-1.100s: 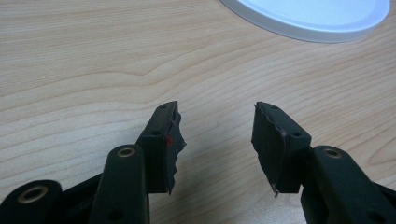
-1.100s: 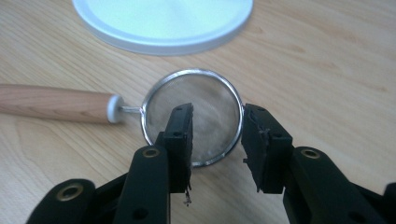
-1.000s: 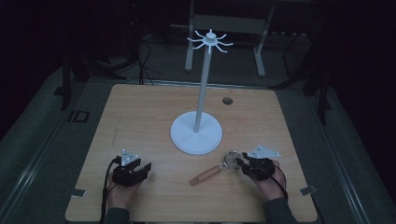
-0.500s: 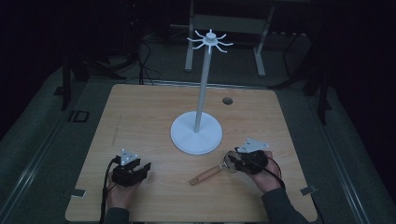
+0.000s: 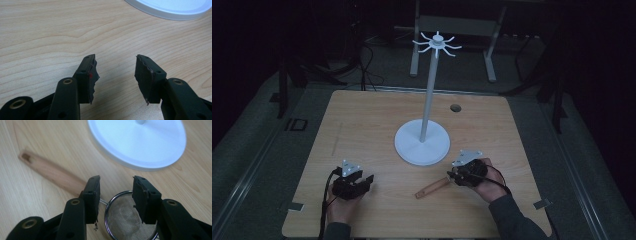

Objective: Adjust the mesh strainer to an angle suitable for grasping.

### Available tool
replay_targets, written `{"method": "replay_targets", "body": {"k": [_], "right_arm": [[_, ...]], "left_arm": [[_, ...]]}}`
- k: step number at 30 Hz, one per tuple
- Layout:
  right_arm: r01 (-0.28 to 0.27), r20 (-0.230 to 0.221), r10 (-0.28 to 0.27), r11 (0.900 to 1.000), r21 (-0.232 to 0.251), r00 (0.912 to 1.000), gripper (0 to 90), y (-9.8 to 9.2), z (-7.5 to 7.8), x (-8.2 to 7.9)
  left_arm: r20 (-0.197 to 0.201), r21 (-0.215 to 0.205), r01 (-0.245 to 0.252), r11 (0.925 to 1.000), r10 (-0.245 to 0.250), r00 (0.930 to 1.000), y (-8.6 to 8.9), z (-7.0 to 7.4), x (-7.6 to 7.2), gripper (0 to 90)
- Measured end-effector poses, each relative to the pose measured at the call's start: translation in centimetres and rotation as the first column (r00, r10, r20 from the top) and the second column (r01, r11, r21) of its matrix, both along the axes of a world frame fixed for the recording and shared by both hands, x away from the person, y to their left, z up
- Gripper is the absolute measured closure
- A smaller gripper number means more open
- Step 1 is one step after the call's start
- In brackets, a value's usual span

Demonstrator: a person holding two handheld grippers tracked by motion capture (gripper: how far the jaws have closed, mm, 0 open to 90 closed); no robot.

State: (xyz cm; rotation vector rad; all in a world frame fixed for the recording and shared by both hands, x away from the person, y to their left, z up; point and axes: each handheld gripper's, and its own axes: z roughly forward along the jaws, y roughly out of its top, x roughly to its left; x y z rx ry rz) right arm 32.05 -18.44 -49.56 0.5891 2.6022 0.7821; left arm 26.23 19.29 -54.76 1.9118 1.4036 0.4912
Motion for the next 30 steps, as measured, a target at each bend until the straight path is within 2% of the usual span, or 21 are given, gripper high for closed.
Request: {"method": "replay_targets", "body": {"k": [6,13,22,26,30], "right_arm": [[-0.074,-0.017,0.073,0.994,-0.076,0.9972,59.2,0.9,-0.2,0.3],[-0.144,-0.055,0.138,0.984,-0.108,0.9888,57.2,1.6,-0.5,0.5],[-0.200,-0.115,0.184,0.969,-0.147,0.9762,56.4,2.6,-1.3,0.7],[-0.226,-0.142,0.203,0.959,-0.172,0.9689,56.3,3.1,-1.8,0.8],[-0.246,-0.152,0.219,0.951,-0.190,0.9639,56.1,3.7,-2.0,1.0]], "left_arm": [[-0.003,-0.001,0.000,1.0000,0.000,1.0000,0.0,0.0,0.0,51.7],[-0.004,-0.002,0.000,1.0000,0.000,1.0000,-0.1,-0.1,0.0,51.6],[-0.007,-0.004,-0.003,1.0000,0.003,1.0000,0.1,-0.1,0.1,51.3],[-0.007,-0.006,-0.007,1.0000,0.007,1.0000,0.1,-0.1,0.1,51.3],[-0.008,-0.005,-0.006,1.0000,0.006,0.9999,0.1,-0.1,0.1,51.3]]}}
